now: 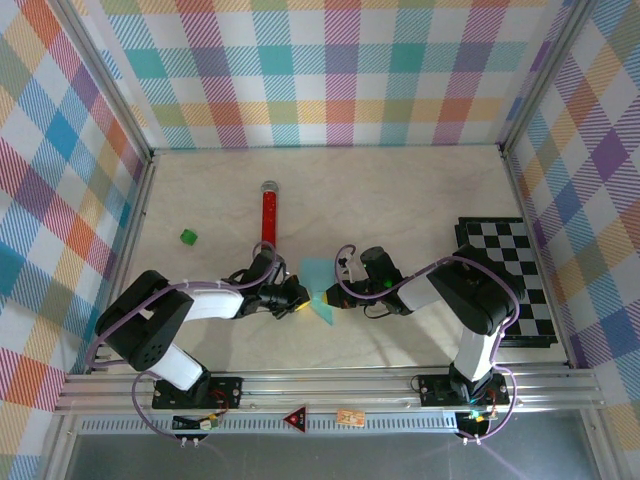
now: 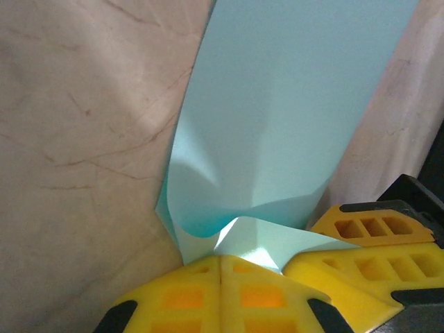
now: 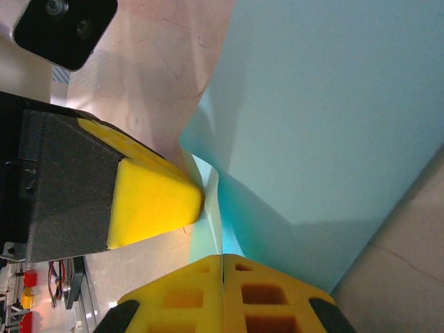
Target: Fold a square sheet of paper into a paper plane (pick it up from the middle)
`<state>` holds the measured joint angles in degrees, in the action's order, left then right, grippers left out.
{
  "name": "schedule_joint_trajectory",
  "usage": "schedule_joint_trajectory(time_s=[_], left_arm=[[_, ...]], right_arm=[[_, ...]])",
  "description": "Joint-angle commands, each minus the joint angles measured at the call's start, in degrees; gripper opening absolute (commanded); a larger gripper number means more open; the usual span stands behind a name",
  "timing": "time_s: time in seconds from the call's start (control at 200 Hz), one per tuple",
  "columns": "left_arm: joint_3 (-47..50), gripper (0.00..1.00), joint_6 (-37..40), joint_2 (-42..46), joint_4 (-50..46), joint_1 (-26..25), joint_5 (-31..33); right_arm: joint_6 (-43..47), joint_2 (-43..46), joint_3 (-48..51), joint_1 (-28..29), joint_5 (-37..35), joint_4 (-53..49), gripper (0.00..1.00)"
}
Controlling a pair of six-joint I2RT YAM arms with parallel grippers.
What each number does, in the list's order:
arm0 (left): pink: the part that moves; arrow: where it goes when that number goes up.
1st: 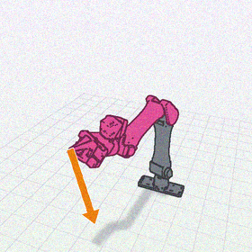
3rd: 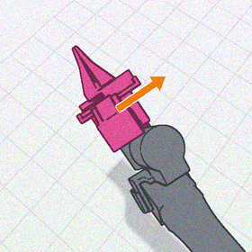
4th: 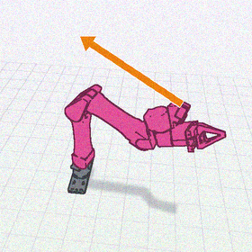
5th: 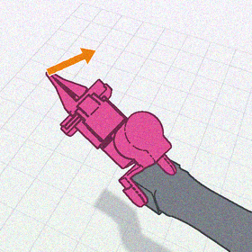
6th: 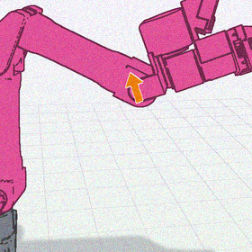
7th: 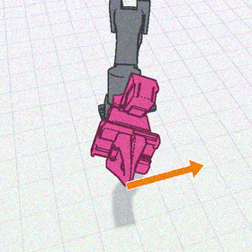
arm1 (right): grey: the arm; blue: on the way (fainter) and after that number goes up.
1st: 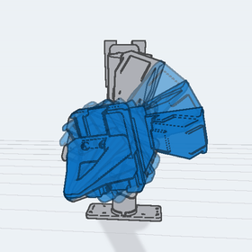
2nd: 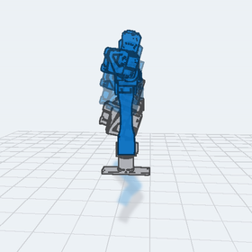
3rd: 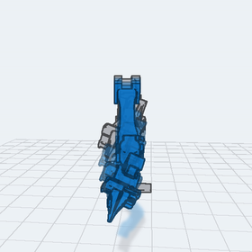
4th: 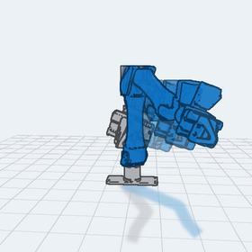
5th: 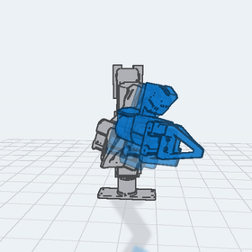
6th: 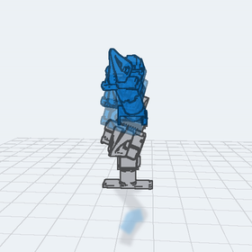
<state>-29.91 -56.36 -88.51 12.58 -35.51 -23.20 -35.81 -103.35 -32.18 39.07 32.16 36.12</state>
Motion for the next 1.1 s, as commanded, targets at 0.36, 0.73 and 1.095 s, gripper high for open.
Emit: schedule_joint_trajectory(time_s=[0.36, 0.73, 1.095], left_arm=[[-4.1, 0.04, 1.5, 1.0, -3.4, -1.2, -1.6], [-4.2, 0.0, 5.0, -4.5, -9.9, -1.7, 1.2], [-3.8, 0.0, 6.2, -5.9, -9.4, -1.7, 1.1]], right_arm=[[0.6, -1.8, 1.6, -0.2, -4.8, -4.2, 0.0], [-0.2, 0.1, 0.5, -0.2, -2.9, -4.8, 0.05], [0.9, 15.9, -1.9, -1.2, -12.1, -23.1, 0.41]])
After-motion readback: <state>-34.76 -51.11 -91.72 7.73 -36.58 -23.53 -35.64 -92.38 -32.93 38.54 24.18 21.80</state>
